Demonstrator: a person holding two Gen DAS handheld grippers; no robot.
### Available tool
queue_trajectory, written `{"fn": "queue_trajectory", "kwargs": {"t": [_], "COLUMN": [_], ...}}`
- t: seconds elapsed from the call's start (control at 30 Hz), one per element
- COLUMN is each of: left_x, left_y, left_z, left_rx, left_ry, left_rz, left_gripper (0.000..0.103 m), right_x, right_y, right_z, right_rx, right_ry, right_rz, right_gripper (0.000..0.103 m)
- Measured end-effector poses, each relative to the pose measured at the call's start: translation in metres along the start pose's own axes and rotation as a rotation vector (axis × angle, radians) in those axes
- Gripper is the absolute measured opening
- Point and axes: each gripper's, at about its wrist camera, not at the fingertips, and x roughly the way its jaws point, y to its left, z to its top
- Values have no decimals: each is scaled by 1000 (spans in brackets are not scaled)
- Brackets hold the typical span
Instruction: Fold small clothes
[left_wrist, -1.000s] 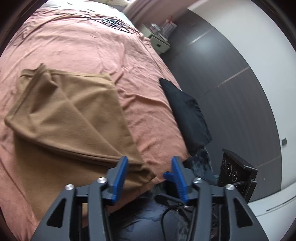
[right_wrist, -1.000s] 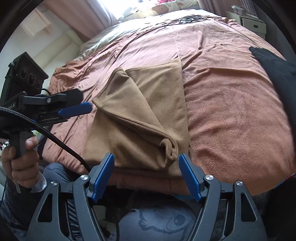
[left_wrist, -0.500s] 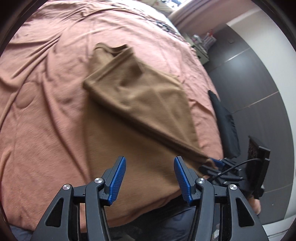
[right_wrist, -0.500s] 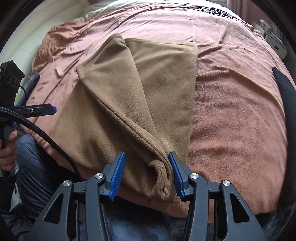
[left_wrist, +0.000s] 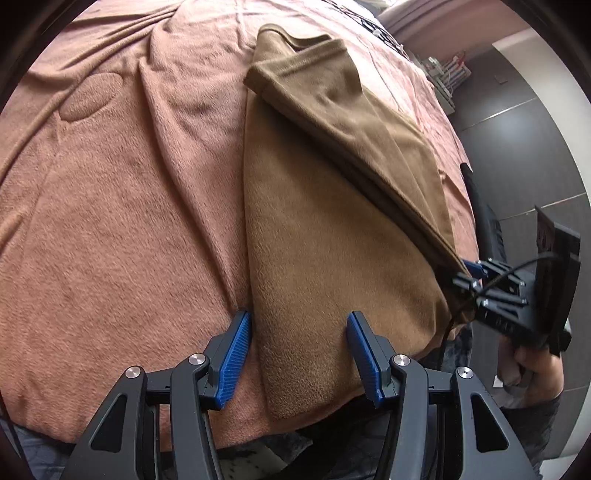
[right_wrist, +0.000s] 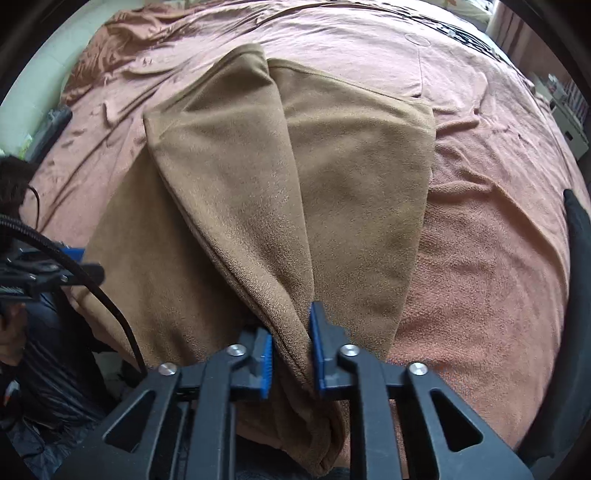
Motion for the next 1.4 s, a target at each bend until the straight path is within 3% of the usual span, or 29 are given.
{"fn": "queue_trajectory", "kwargs": {"t": [0.03,0.2,0.37,0.53,0.57,0.63,0.67,0.7,0.83,0.97,1.17,1.4], "left_x": [1,1,-7,-8,-7,-8,-8,-10,-22,-38,-59,-78], "left_y": [-1,2,7,9,9,11,12,14,19,23,31,45], "left_z": [-1,-3,-4,-4,-3,1,2,4,10,13,18,21], "left_rx": [9,20,35,54,54,41,31,22,16,8,0,-21], "left_ry": [0,8,6,20,26,37,38,39,13,-33,-84,-115], "left_rz": [3,43,47,62,60,48,40,30,25,-2,-13,-16], "left_gripper": [54,25,10,10,10,12,12,13,20,35,36,36], "right_x": [-3,-18,-13,-6,-9,-19,-25,-31,-38,-32,-18,14], "right_y": [-4,-30,-50,-62,-60,-52,-48,-42,-19,5,45,74], "right_z": [-2,-16,-35,-42,-40,-38,-36,-34,-25,-12,12,43], "right_rx": [19,134,212,248,237,185,161,141,55,-29,-153,-262], "right_ry": [-12,-78,-89,-59,-55,-75,-90,-108,-130,-140,-138,-103], "right_rz": [11,94,130,158,139,89,71,58,13,-25,-44,-48], "right_gripper": [8,6,6,10,15,33,56,70,71,71,70,58]}}
